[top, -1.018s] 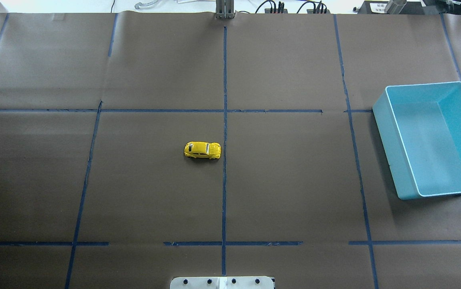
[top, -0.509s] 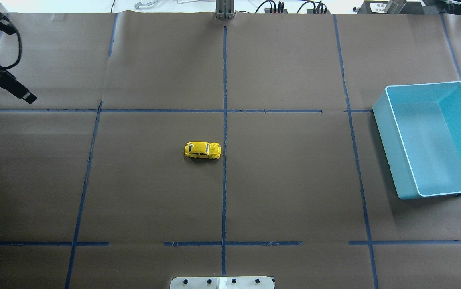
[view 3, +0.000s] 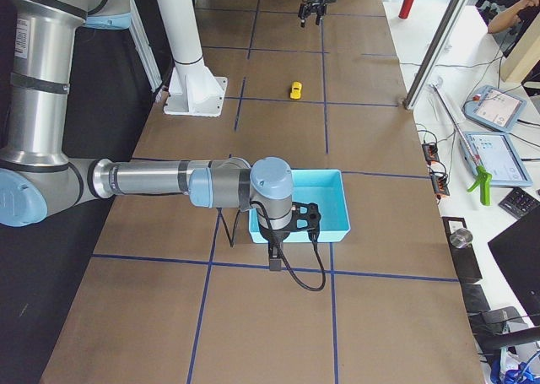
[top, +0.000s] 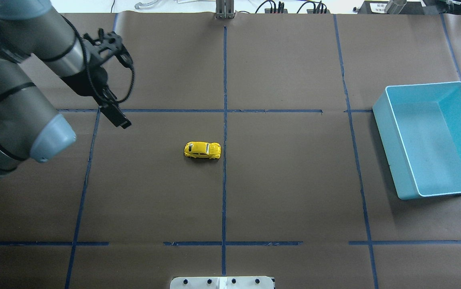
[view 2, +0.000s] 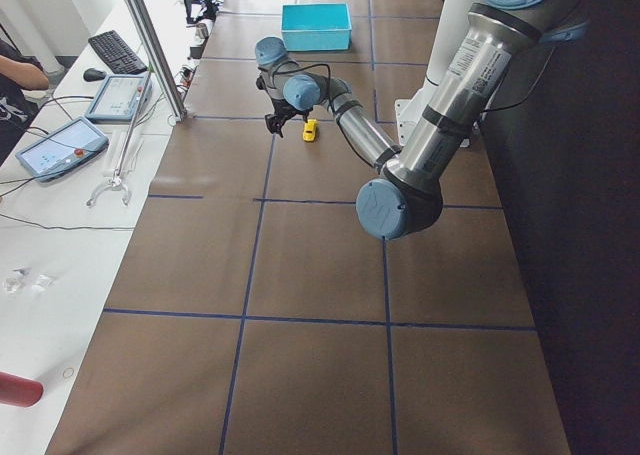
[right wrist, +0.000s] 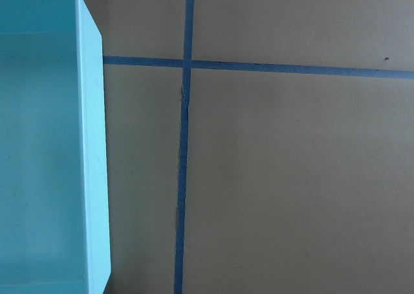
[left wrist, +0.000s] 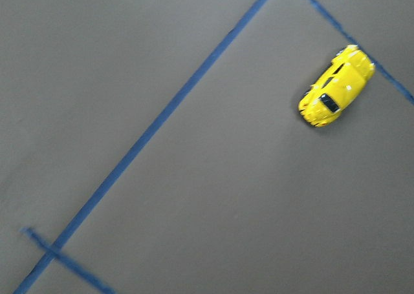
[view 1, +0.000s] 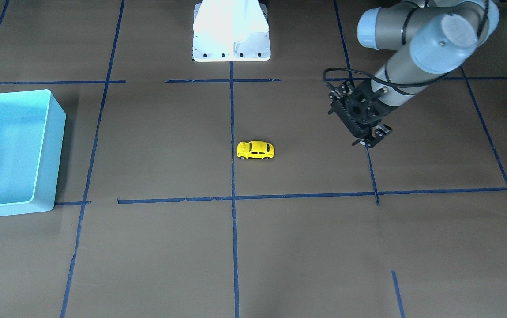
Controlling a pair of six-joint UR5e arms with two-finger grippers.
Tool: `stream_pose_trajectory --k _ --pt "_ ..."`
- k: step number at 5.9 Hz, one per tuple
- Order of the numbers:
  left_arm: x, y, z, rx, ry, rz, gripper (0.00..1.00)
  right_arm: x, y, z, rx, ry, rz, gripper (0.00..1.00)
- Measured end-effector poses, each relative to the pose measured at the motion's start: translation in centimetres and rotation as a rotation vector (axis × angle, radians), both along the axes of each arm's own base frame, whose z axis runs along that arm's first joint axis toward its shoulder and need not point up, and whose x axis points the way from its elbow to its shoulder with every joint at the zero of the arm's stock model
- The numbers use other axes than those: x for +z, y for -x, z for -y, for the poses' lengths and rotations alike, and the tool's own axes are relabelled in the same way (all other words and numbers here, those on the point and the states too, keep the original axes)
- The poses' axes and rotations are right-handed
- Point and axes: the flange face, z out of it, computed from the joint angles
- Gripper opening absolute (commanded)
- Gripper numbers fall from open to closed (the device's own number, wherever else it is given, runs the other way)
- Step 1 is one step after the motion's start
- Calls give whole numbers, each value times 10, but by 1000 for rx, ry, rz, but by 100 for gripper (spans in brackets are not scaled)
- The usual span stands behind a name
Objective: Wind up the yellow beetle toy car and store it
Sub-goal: 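Move the left gripper over the yellow beetle car and lower onto it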
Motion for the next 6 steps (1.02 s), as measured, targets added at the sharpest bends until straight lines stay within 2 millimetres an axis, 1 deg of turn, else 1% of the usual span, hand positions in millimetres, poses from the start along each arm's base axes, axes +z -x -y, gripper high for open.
stream_pose_trajectory --k 1,2,3,4,5,6 --pt "-34 -54 -24 32 -99 5 100 0 0 0 0 0 -3 100" --pt "-71 -100 -33 52 -163 0 100 1 0 0 0 2 -6 100" --pt "-100 -132 -29 73 -193 1 100 2 0 0 0 5 -6 100" --pt "-119 -162 -18 138 -264 16 100 3 0 -1 0 6 -6 100" --pt "-126 -186 -11 228 -388 45 100 4 0 -2 -1 7 -6 100" --pt "-127 -204 -15 274 -497 86 100 4 0 -2 0 8 -6 100"
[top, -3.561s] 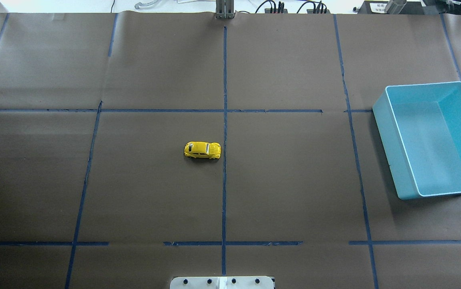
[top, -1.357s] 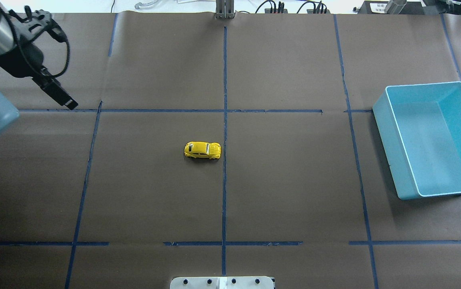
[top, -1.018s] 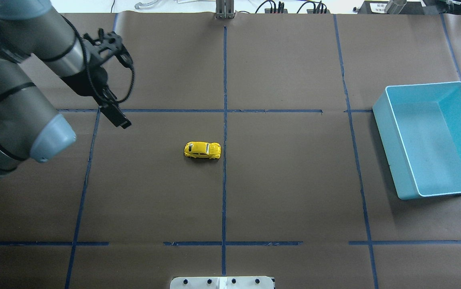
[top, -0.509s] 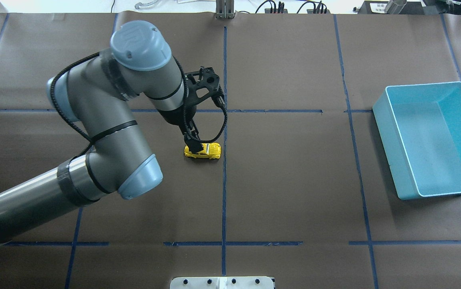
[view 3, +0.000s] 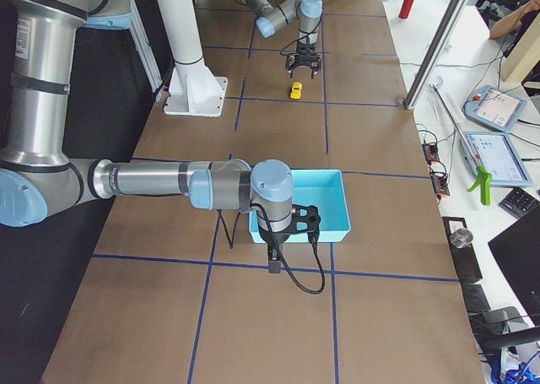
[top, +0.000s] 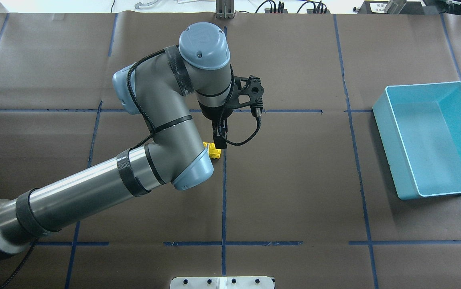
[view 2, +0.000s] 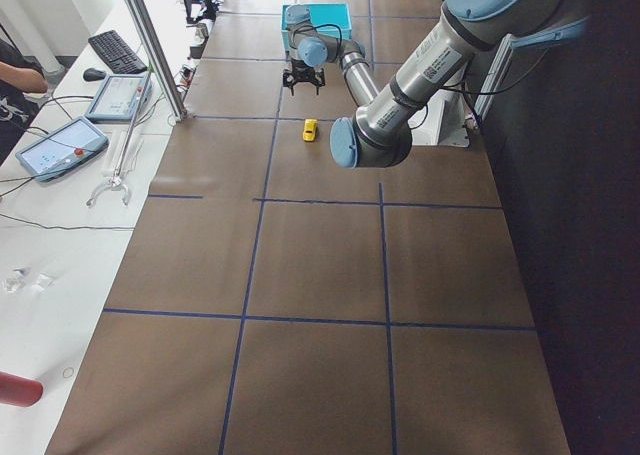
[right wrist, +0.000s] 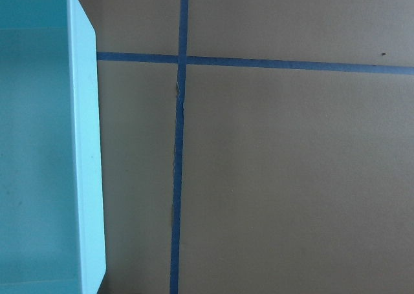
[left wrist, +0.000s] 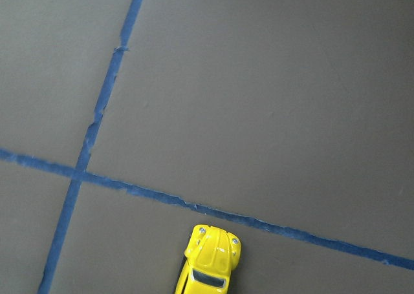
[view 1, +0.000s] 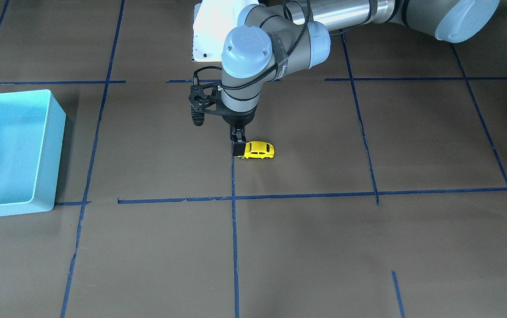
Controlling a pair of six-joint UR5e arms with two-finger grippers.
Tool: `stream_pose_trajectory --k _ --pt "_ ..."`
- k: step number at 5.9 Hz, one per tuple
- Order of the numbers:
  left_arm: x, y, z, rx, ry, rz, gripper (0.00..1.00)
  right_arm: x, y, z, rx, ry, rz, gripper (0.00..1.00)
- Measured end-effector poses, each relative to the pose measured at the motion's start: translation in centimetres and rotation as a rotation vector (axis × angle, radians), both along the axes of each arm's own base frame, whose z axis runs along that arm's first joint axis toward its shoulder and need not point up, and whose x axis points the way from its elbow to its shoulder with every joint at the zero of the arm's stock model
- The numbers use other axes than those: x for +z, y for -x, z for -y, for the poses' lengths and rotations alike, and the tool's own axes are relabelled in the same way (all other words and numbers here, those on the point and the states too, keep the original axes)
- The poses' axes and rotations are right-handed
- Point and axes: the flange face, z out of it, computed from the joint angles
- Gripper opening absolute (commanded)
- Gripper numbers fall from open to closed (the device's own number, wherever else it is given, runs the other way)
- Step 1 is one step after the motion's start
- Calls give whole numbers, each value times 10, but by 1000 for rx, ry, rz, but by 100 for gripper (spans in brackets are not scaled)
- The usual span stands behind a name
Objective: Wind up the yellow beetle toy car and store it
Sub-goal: 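Move the left gripper over the yellow beetle car and lower onto it, then press the yellow car down with the left gripper and drag it backward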
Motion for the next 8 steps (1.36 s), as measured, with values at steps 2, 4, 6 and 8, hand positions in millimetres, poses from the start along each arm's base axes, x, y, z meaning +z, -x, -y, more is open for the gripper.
stream_pose_trajectory --k 2,4,6,8 --pt "17 -27 -11 14 -78 74 100 -2 0 2 1 -4 -1 100" --pt "44 -34 -14 26 -71 113 100 -3 0 4 0 -6 -2 100" --pt "71 -39 -12 23 -47 153 100 -3 0 4 -1 -8 -3 100" --pt "84 -47 -11 25 -32 177 100 -3 0 5 -1 -8 -3 100"
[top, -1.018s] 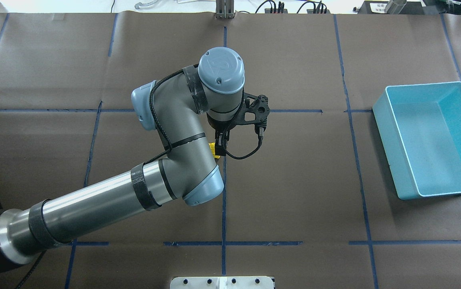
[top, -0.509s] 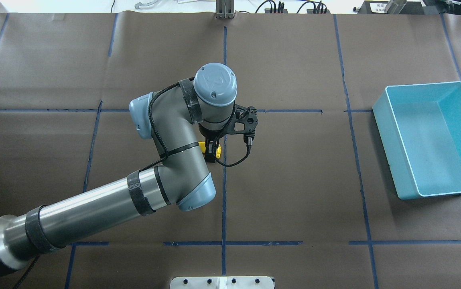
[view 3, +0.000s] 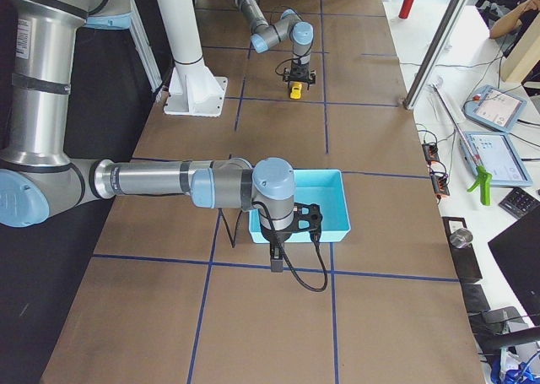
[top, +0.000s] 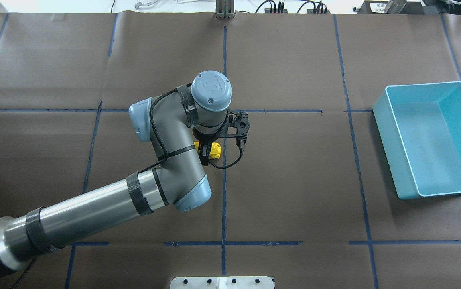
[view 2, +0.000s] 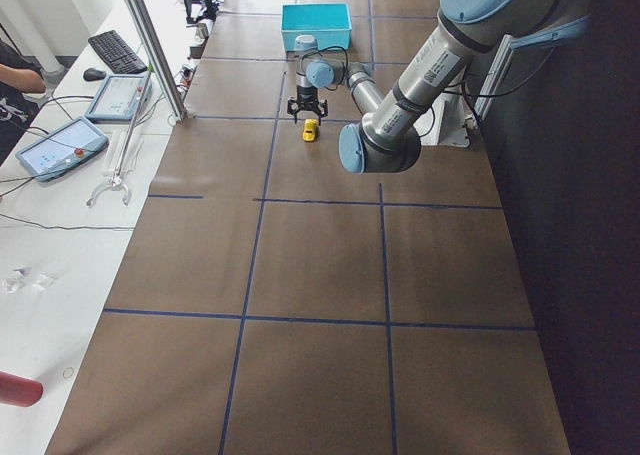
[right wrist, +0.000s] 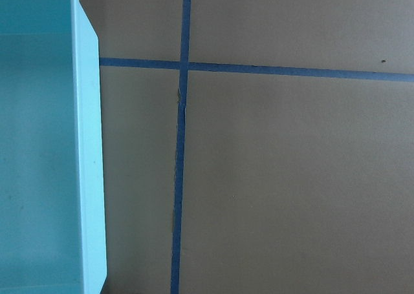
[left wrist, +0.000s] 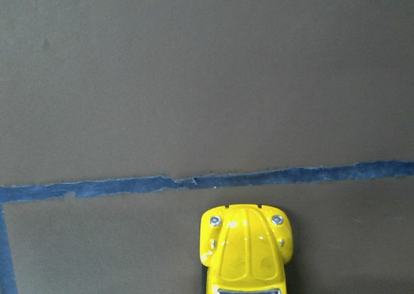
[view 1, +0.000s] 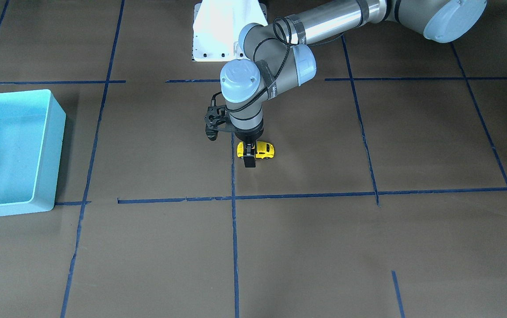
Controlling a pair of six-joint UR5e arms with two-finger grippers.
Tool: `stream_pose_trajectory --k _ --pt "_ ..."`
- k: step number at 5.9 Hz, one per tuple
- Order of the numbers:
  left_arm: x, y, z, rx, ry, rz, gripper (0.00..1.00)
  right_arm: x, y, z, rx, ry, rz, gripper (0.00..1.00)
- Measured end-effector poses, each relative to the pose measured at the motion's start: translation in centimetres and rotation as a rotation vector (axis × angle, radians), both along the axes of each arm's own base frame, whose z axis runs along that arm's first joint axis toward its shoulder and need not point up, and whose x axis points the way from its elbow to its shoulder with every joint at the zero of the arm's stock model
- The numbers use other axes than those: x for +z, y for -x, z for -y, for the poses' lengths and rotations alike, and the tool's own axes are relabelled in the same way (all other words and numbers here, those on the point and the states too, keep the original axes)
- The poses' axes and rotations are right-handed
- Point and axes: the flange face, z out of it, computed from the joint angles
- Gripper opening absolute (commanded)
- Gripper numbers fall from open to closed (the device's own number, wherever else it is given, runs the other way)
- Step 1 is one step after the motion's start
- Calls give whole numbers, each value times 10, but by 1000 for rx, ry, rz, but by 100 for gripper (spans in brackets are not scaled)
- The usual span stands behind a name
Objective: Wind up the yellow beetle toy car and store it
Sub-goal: 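Press the yellow car down with the left gripper and drag it backward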
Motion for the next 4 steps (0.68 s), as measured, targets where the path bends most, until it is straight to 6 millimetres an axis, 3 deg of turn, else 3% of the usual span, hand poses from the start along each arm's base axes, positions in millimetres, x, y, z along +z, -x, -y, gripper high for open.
stream_pose_trajectory --k 2,3,4 --pt "-1 -9 -5 8 0 1 98 0 0 0 -1 0 0 100" --pt "-3 -17 -12 3 2 1 66 0 1 0 -1 0 0 100" --pt "-6 -23 -17 -10 4 1 20 0 1 0 -1 0 0 100"
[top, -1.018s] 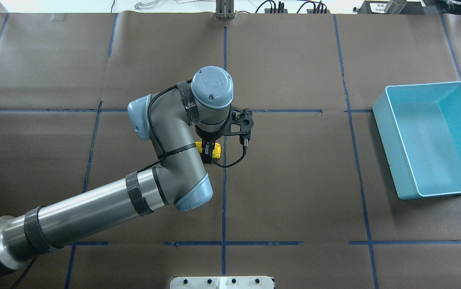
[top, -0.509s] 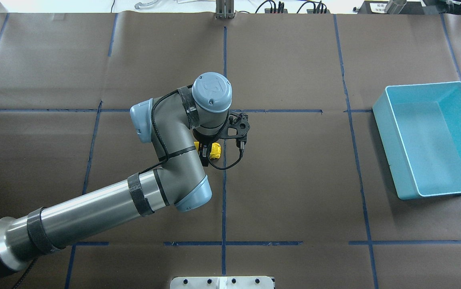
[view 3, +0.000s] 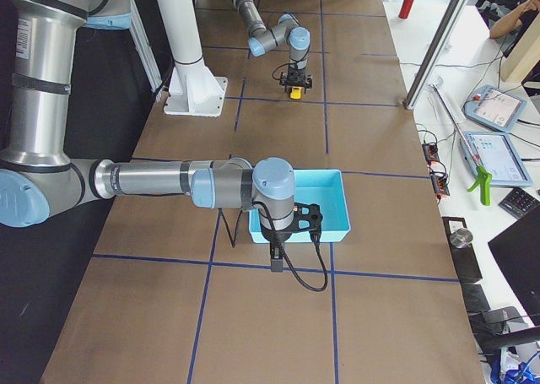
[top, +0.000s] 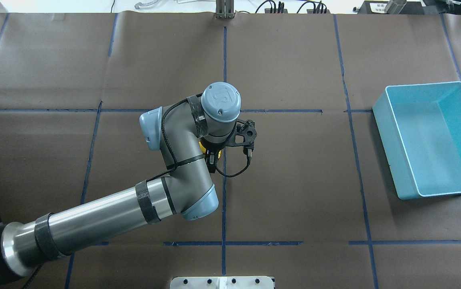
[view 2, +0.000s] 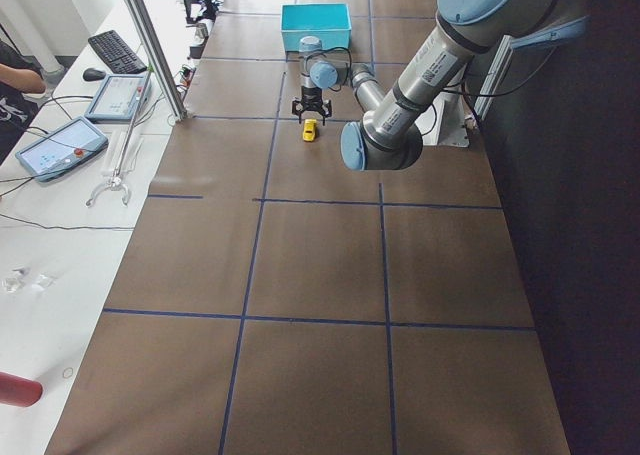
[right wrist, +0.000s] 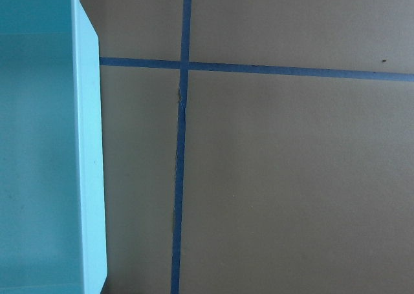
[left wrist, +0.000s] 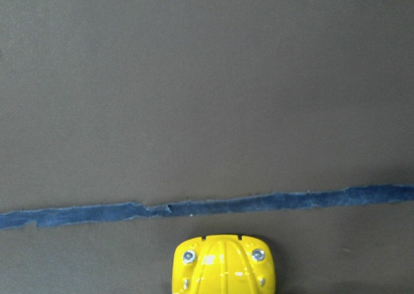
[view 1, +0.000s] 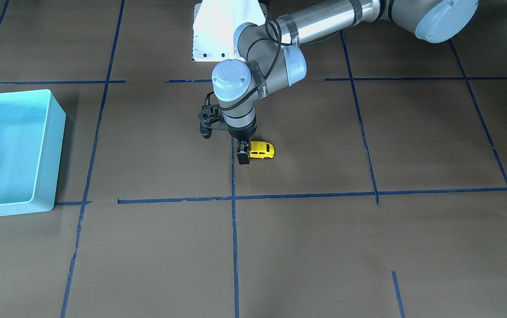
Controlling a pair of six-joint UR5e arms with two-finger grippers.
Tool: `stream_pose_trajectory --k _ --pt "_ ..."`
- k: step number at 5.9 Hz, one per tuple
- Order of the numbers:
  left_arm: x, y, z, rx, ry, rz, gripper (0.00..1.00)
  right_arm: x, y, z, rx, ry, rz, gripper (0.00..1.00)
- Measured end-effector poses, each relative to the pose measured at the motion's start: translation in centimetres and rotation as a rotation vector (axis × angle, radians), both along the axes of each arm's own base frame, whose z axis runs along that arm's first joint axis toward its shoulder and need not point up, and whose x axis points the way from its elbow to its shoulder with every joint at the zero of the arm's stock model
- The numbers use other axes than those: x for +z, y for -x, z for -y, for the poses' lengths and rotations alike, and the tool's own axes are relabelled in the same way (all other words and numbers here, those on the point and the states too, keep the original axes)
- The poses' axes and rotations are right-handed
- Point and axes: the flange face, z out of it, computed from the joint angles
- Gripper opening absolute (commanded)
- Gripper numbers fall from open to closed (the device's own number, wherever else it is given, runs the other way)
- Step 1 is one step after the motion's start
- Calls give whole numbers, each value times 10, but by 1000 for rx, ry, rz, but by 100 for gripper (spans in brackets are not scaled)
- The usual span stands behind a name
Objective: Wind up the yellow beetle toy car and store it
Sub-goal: 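Press the yellow car down with the left gripper and drag it backward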
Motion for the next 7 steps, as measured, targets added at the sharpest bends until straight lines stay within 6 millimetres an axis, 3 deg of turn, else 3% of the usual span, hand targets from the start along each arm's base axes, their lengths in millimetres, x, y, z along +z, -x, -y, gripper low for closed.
stream_pose_trajectory --k 1,2,4,7 --pt "-1 -2 -2 -2 -7 0 4 0 0 0 0 0 -1 100" --pt "-1 -1 0 8 -22 0 0 0 0 0 0 0 -2 100" --pt "-6 8 10 23 -49 -9 0 0 0 1 0 1 -3 100" --pt "-37 25 25 -51 -23 -150 0 0 0 1 1 1 -2 100"
